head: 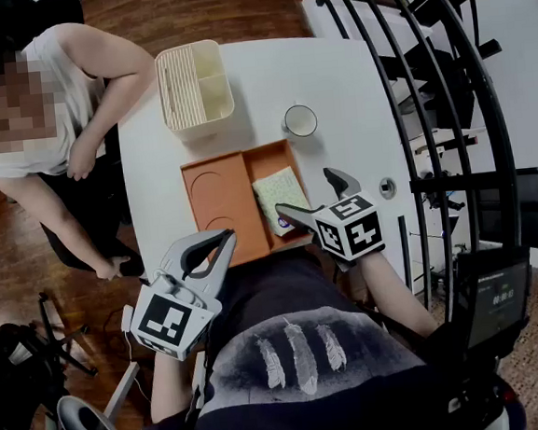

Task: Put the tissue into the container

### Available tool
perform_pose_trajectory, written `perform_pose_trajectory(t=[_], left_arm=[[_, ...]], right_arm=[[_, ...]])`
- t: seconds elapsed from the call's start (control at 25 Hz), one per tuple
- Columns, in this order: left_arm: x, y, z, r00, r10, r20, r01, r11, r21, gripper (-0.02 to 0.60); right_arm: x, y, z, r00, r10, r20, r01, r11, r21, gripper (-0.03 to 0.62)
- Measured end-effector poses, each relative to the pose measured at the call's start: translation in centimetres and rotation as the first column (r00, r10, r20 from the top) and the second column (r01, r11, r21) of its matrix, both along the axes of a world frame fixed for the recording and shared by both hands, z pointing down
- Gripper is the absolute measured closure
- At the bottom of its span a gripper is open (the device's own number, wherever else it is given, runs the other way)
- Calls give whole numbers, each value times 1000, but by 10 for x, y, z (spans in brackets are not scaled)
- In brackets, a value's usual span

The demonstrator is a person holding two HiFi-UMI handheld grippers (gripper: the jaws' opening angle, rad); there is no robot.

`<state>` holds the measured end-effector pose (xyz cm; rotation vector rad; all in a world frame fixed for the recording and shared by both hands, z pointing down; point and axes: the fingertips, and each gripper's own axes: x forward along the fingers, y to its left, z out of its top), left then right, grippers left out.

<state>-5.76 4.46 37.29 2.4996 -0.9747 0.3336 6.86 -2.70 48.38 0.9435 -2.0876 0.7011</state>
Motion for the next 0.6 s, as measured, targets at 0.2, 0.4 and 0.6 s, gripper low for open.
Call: perform_pose_trajectory(t=[0.2,0.4,0.6], left_arm=[[5,-2,-2,1000,22,3,-22,1000,12,568],[1,0,1,1000,4,6,-4,1000,-1,568],[0,3,4,1000,0,4,0,1000,-13,568]], right_arm=[[-9,-6,26,999,-4,-49,0,996,-84,63],[-18,-5,54,994,-22,-107,9,993,-122,63],[-22,5,83,983,-68,-171,37,983,-181,63]])
